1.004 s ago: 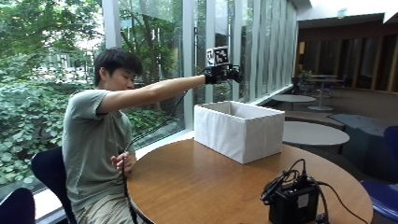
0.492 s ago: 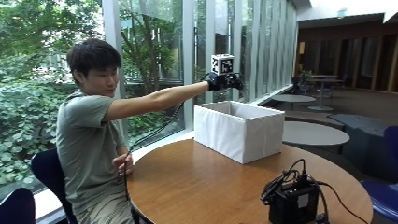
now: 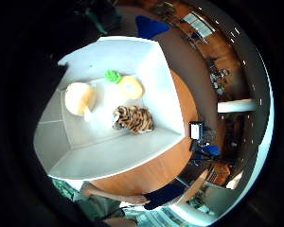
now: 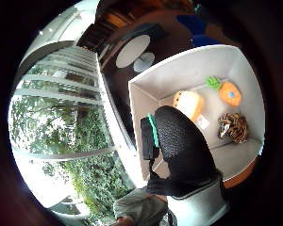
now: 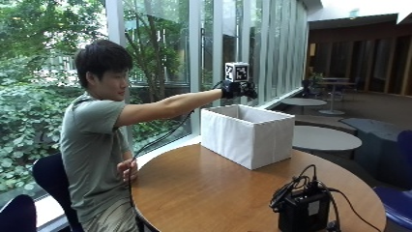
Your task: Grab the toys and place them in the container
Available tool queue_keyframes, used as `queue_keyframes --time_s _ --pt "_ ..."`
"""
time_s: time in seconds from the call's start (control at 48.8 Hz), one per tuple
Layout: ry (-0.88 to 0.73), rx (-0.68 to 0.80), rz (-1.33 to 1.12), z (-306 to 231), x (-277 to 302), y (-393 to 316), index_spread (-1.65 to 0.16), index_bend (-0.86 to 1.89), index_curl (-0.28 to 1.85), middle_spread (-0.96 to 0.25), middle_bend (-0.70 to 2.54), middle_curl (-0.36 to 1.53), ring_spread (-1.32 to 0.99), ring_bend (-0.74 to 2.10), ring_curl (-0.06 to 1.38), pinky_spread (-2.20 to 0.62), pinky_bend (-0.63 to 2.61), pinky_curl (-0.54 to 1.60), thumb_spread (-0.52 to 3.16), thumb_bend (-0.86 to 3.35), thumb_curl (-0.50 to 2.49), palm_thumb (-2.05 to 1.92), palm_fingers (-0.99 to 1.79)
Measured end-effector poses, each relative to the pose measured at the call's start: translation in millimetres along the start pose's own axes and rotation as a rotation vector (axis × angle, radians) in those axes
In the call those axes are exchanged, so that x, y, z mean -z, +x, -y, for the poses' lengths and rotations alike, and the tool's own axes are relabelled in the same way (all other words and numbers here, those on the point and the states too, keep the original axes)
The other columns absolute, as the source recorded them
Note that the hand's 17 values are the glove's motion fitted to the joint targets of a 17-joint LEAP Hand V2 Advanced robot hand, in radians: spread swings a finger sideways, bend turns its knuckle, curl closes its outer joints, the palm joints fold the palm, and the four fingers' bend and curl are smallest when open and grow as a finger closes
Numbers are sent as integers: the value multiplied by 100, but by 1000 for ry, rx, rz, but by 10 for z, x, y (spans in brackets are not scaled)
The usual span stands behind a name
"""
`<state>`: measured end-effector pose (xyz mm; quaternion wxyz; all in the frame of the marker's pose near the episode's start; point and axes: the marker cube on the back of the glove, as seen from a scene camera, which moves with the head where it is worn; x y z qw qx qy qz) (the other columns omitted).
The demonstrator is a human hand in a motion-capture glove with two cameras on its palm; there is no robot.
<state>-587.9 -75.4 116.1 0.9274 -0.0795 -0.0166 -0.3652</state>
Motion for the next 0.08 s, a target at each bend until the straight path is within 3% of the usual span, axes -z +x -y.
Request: queue_keyframes --time_s 0.082 --pt "-8 -61 -42 30 -40 56 -24 16 39 -17 26 54 -20 62 49 -1 83 32 136 -3 29 -3 -2"
